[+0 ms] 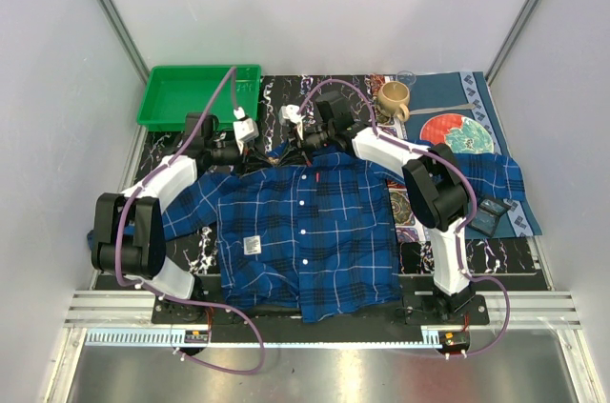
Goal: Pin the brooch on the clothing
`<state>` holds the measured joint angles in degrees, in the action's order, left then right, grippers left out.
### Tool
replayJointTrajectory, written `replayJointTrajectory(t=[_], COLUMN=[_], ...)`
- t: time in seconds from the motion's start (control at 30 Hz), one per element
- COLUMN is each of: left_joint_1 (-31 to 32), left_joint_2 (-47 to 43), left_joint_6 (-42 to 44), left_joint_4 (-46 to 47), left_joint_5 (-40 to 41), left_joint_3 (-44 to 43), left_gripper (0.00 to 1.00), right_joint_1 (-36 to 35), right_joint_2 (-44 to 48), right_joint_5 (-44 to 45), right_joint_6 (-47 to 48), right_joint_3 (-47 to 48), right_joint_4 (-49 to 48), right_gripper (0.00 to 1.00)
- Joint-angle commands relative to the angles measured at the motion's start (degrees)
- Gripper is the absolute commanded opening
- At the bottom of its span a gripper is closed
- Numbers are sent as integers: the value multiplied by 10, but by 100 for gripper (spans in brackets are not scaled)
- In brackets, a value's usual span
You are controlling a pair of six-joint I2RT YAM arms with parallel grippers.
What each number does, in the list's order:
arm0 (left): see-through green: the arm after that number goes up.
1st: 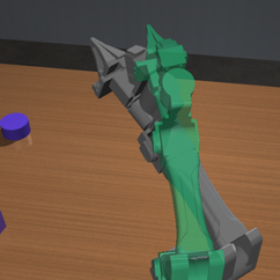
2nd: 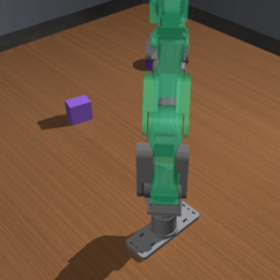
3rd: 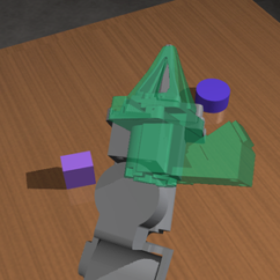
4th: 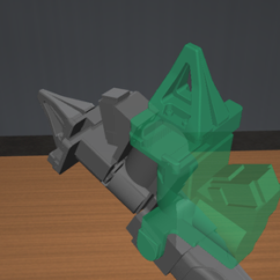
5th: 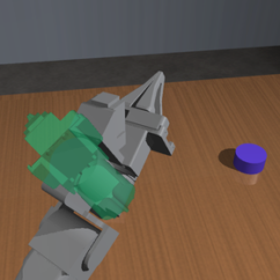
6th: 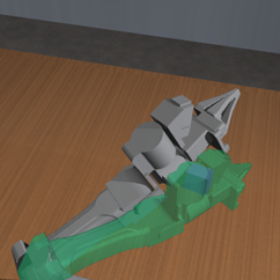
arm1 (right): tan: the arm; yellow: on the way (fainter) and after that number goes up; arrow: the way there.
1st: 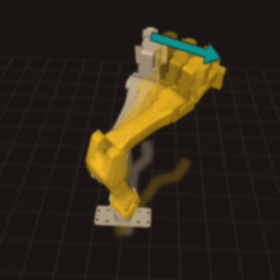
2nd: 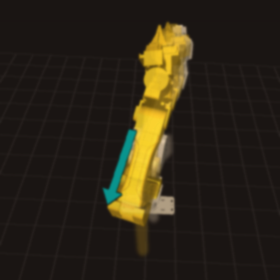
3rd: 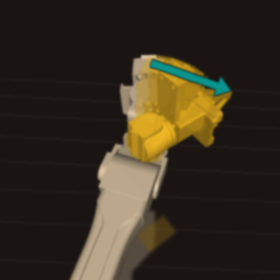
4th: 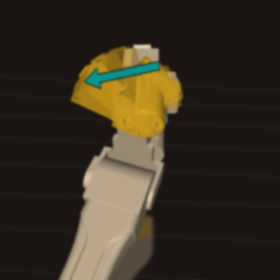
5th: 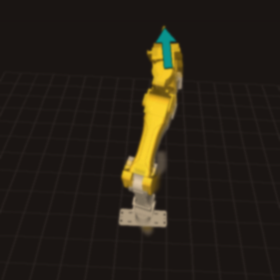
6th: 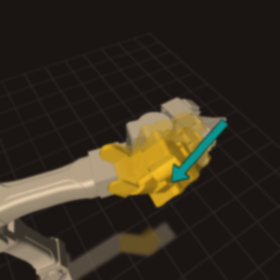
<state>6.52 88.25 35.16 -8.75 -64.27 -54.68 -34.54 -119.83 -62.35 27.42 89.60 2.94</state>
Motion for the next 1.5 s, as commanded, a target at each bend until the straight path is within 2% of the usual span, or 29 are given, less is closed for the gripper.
replayJointTrajectory(t=[0.0, 0.2, 0.37, 0.6, 1.17, 1.47], left_joint_1=[5, 7, 5, 7, 12, 24], left_joint_2=[16, 25, 27, 34, 53, 43], left_joint_6=[38, 38, 34, 39, 52, 62], left_joint_4=[12, 1, -2, -6, -42, -43], left_joint_5=[60, 69, 58, 73, 80, 121], left_joint_3=[-24, -35, -39, -46, -81, -77], left_gripper=[11, 6, 9, 0, 0, 0], right_joint_1=[-34, -36, -36, -37, -51, -58], right_joint_2=[65, 68, 75, 79, 96, 95], right_joint_5=[-57, -53, -54, -54, -47, -45], right_joint_6=[11, 28, 34, 44, 93, 82], right_joint_3=[36, 39, 35, 36, 36, 48], right_joint_4=[-2, 9, 13, 19, 39, 39], right_gripper=[0, 0, 0, 0, 0, 0])
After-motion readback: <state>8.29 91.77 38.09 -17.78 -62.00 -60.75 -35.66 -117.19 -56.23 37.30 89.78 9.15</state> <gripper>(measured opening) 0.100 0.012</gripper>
